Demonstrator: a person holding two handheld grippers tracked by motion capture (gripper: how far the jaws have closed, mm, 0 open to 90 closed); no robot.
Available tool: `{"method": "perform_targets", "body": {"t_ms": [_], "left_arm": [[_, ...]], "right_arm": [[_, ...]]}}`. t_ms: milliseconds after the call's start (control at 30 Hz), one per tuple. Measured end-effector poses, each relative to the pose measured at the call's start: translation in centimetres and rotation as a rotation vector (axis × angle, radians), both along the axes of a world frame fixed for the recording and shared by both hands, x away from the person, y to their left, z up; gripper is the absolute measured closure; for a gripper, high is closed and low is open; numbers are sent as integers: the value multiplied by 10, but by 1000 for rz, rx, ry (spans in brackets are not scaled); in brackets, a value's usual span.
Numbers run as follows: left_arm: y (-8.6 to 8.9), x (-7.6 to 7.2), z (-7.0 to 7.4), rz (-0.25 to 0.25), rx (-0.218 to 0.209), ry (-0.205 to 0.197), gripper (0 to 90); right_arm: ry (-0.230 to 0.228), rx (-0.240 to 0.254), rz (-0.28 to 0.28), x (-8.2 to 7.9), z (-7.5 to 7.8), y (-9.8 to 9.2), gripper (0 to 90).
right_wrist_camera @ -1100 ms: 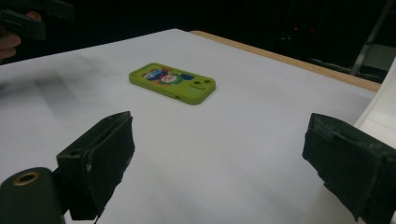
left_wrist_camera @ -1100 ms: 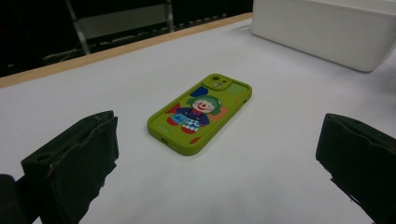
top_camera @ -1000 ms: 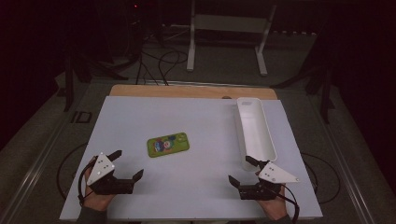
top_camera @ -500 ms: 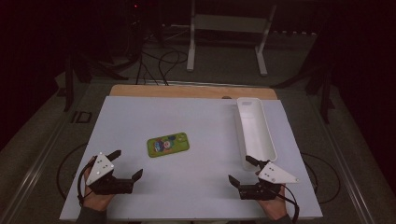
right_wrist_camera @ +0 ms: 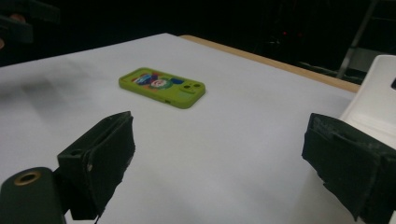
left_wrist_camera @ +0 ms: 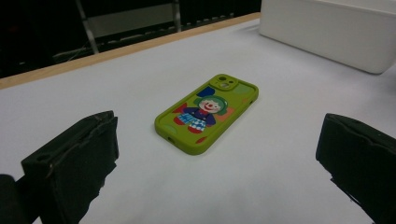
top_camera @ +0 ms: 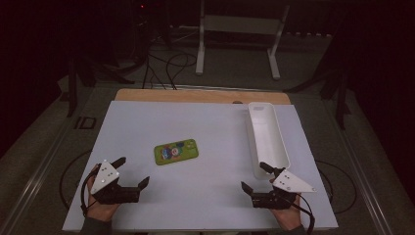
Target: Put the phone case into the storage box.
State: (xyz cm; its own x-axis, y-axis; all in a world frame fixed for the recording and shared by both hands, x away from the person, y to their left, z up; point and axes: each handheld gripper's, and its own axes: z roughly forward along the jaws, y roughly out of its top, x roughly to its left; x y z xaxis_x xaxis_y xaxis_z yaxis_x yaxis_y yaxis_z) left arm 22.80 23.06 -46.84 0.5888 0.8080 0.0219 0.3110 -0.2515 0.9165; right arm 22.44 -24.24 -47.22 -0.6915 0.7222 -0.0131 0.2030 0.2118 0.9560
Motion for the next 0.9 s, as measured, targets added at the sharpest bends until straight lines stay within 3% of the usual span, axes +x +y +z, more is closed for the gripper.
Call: {"method": "perform_targets", "body": {"t_ms": [300, 900], "left_arm": [[-1, 8, 6, 8, 0, 31, 0], [-3, 19, 11, 32, 3, 31, 0]], "right_arm": [[4, 3, -7, 1, -1, 0, 87], [-1, 5, -10, 1, 0, 1, 87]]}}
